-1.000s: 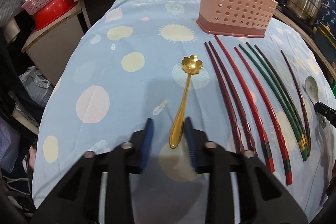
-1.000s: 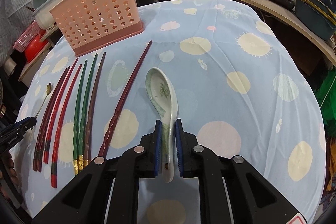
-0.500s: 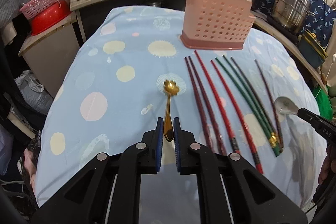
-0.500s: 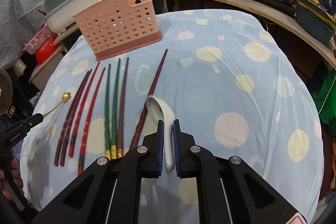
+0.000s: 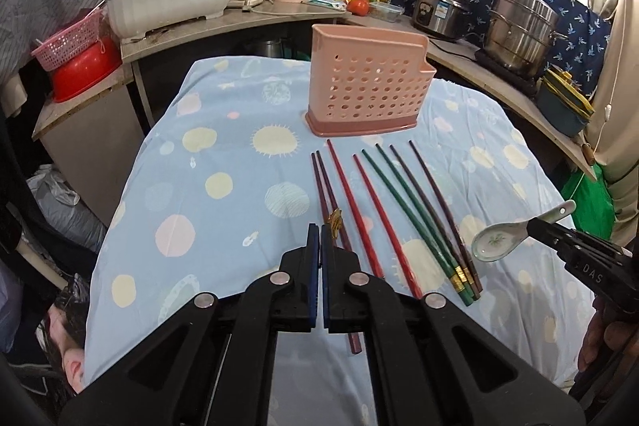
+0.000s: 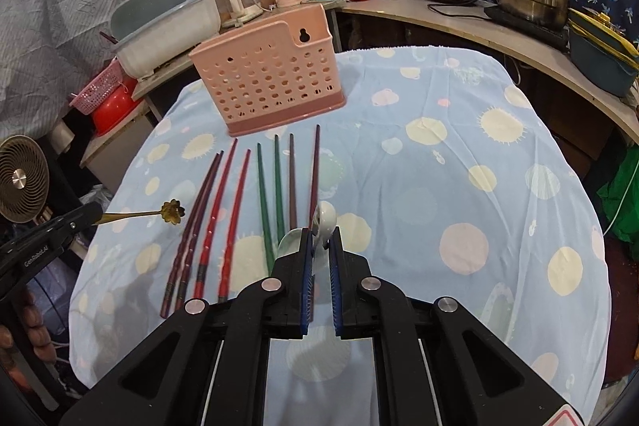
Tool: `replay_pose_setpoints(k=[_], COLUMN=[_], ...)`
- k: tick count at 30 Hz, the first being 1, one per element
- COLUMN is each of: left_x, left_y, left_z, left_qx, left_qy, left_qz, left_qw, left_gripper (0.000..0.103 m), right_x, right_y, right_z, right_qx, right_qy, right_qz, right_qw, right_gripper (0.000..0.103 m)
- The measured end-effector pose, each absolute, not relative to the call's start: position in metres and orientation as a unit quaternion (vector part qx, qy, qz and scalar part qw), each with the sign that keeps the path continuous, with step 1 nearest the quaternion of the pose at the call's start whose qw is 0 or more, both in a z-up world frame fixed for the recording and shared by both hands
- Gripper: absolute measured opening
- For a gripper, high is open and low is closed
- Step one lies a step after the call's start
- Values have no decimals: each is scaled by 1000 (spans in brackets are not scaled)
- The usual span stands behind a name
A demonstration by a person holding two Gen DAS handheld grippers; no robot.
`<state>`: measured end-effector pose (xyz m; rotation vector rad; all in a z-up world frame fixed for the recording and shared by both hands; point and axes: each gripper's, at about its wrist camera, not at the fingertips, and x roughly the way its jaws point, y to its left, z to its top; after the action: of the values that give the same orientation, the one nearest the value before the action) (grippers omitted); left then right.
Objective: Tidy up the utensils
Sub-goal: 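Lift both spoons, lower them into the pink basket and open both tools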
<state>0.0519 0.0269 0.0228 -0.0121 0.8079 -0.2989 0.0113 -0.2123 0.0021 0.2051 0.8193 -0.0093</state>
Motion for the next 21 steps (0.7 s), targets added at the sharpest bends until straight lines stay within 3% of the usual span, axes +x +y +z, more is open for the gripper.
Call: replay_pose_setpoints(k=[11, 21], left_x=[79, 153], left_y=[7, -10], left_z=[81, 135], left_qx=[10, 5], left_qy=[354, 306], left_qz=[-153, -144], left_qw=[923, 941], left_gripper=[1, 1], right_x=[44, 124], right_y=[-211, -225], right_z=[58, 109], right_qx=[86, 64], right_qy=[346, 285], right_qz=[-15, -46], right_qw=[934, 955], right_gripper=[8, 8])
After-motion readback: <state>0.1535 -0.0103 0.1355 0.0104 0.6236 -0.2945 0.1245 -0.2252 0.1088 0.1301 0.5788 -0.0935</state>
